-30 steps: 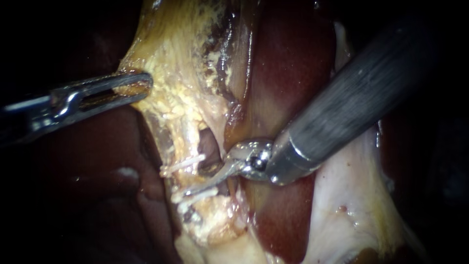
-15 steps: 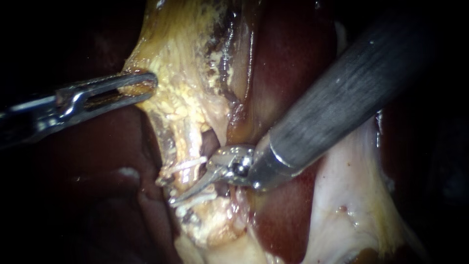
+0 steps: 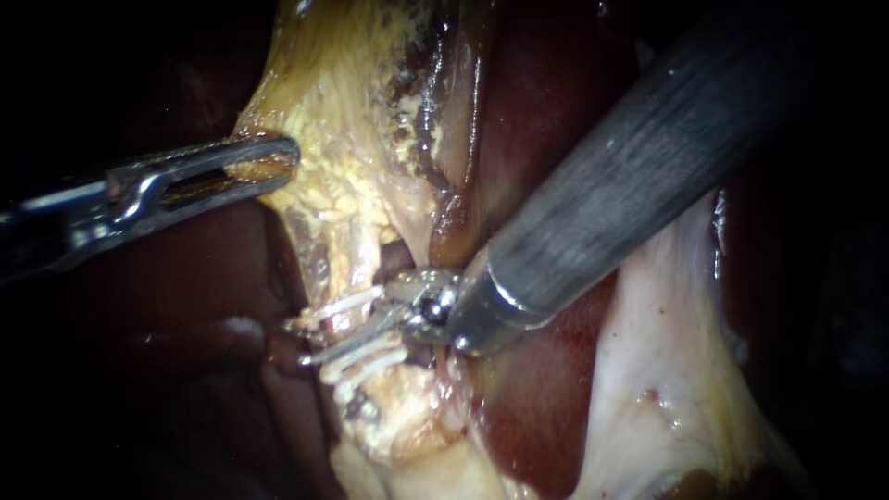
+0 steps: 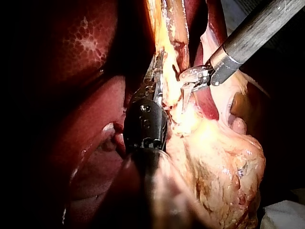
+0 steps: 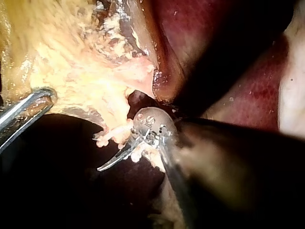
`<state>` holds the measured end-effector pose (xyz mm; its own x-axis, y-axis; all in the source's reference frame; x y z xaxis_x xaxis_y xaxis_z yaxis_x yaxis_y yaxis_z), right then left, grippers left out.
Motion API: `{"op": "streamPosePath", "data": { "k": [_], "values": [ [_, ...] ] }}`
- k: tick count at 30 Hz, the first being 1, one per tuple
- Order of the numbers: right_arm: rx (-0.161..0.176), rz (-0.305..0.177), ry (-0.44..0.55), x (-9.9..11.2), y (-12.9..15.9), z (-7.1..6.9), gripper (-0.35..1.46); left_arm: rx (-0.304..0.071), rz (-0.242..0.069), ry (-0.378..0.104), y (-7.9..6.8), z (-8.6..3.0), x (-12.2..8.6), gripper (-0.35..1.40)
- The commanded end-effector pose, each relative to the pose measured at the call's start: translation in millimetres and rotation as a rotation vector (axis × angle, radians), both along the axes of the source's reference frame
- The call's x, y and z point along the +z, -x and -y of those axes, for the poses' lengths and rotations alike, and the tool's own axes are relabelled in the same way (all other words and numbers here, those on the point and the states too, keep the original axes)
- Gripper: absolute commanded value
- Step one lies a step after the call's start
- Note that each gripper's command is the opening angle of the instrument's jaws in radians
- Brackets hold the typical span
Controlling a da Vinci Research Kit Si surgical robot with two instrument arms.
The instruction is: Go to the cutting position left tube
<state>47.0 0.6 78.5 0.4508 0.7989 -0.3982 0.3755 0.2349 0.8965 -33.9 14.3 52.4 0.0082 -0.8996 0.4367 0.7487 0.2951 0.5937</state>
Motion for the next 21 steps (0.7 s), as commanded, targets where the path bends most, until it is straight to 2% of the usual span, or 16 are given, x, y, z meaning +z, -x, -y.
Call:
{"op": "streamPosePath", "data": {
  "k": [1,9,21],
  "values": [
    [-0.001,-0.001,-0.01,0.1,-0.1,0.1,1.15,0.0,0.0,0.0,0.0,0.0,0.0,-0.35],
    [0.011,-0.006,-0.015,0.1,-0.4,0.1,1.13,-0.001,-0.001,0.0,0.1,0.0,-0.1,-0.35],
    [0.012,-0.008,-0.016,0.0,-0.4,0.1,1.16,-0.001,-0.001,-0.001,0.1,0.0,-0.2,-0.35]
  ]
}}
